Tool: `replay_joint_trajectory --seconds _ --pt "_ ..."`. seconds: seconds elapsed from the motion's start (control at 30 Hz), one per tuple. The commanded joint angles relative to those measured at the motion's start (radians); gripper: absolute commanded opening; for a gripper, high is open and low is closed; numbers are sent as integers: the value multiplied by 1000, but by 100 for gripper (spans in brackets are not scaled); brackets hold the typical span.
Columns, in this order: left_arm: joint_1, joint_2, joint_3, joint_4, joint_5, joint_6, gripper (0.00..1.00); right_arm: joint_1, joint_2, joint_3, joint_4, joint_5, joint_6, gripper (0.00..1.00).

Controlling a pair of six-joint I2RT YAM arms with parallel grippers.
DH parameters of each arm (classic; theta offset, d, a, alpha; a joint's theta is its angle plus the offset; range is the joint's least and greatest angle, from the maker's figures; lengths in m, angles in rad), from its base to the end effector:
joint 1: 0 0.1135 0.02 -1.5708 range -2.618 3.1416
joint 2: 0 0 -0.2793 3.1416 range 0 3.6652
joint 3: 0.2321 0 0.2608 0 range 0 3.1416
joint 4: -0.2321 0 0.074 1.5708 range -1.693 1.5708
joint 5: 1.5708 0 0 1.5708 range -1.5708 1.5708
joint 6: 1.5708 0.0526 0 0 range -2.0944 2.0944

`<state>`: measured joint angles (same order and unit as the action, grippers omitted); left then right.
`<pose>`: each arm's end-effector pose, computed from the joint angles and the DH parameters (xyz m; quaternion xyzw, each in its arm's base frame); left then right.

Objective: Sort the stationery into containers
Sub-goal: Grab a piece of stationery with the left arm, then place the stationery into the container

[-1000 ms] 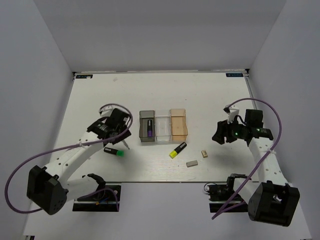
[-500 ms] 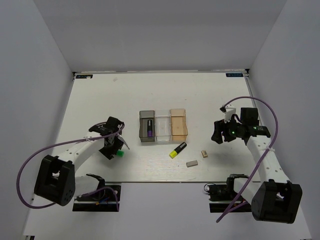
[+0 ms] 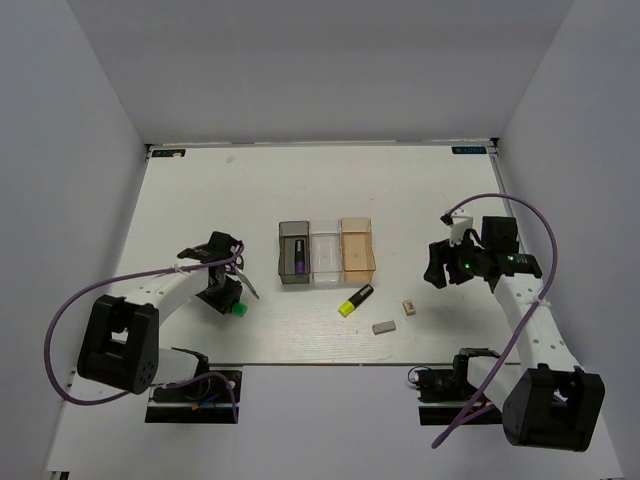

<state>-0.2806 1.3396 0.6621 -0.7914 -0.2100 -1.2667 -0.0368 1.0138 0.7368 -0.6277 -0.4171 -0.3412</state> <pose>0.1992 -0.0460 0.1482 -0.4748 0.8724 0.0395 0.1094 0.2090 0.0136 0.2429 -0.2071 0.9036 0.1321 0.3509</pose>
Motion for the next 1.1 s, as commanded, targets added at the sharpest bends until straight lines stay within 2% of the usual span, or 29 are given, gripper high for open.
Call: replay_joint_trajectory --seconds 0.0,0.1,0.2,0.23,0.27,0.3,0.33,0.4,0.43,0.5,0.63,0.67,0.8,0.93,1.0,1.07 --pt "4 10 -71 41 1 -39 28 3 -18 -2 22 3 -2 72" --pt "6 -22 -59 29 -3 1 13 5 -32 -5 19 -2 -2 72" --pt "-35 -65 19 3 -23 76 5 3 -35 -10 17 -15 -2 75" --pt "-48 -91 45 1 -29 160 1 5 -38 -8 13 -20 -5 80" --pt "-81 -94 104 -8 -48 190 1 3 -38 -10 11 -29 -7 80" --pt "-113 -97 167 -8 -52 223 1 3 -41 -8 10 -34 -12 74" --pt "-149 -92 195 -23 -61 307 1 3 -38 -7 5 -43 -15 46" --pt "-184 -79 330 -22 -92 367 1 5 -43 -10 8 -43 -13 19" --pt "-228 -50 388 -26 -107 436 1 3 -44 -11 6 -43 -15 12" --pt "-249 -11 480 -23 -111 495 1 3 -50 -19 17 -37 -12 12" --pt "-278 91 575 46 -25 578 1 5 -55 -22 19 -35 -10 27" --pt "-285 158 593 49 -5 592 1 5 -55 -19 20 -34 -9 39" --pt "-310 276 712 35 31 656 8 2 -52 -22 20 -28 -13 62" --pt "-333 363 760 31 24 694 21 2 -55 -25 20 -23 -18 69" --pt "-341 392 777 24 12 696 34 2 -55 -24 19 -25 -18 72" --pt "-339 400 781 20 3 696 43 0 -53 -24 19 -23 -22 75"
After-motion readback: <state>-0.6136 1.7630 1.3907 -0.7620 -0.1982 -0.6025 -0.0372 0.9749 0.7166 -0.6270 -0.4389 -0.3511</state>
